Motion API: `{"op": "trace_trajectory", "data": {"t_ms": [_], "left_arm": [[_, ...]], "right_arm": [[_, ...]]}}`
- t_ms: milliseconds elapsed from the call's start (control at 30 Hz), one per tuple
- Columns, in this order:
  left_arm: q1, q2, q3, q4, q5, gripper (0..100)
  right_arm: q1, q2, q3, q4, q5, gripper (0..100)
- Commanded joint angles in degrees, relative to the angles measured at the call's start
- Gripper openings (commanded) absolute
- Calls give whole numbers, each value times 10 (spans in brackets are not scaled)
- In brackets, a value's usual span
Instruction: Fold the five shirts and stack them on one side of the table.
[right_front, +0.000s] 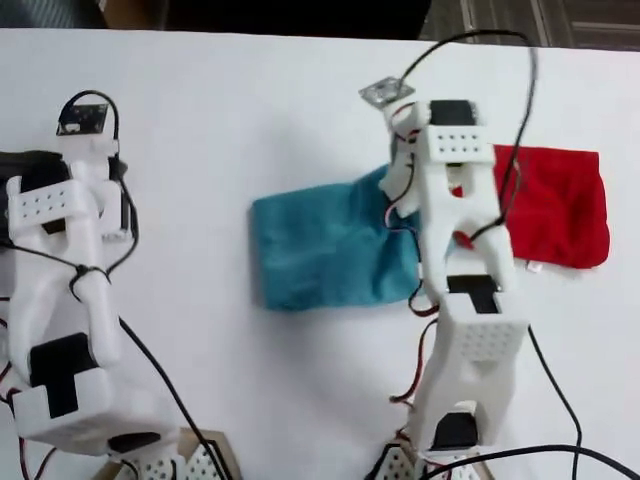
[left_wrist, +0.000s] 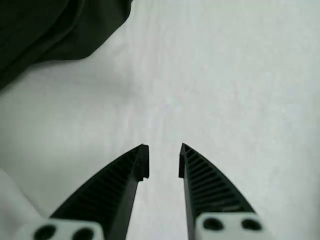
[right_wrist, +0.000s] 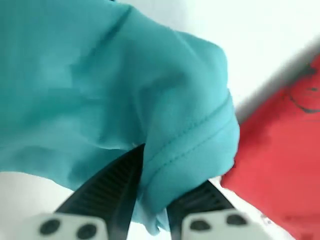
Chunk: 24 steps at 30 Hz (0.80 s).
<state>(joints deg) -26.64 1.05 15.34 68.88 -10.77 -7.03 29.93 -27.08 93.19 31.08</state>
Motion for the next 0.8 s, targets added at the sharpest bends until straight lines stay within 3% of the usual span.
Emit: {"op": "trace_trajectory", "data": {"t_ms": [0,200,433,767], "left_arm": [[-2,-28,-2,-5,1,124],[-1,-27,3,-1,1,124],[122,-27,-31,16,0,128],[316,-25,-65,13,4,129]], "right_arm": [[-40,-3,-2,-8,-22,22],[-65,-36,-4,10,-75,54],[-39,-163,-2,37,-79,389],[132,-298,48,44,-79,408]]}}
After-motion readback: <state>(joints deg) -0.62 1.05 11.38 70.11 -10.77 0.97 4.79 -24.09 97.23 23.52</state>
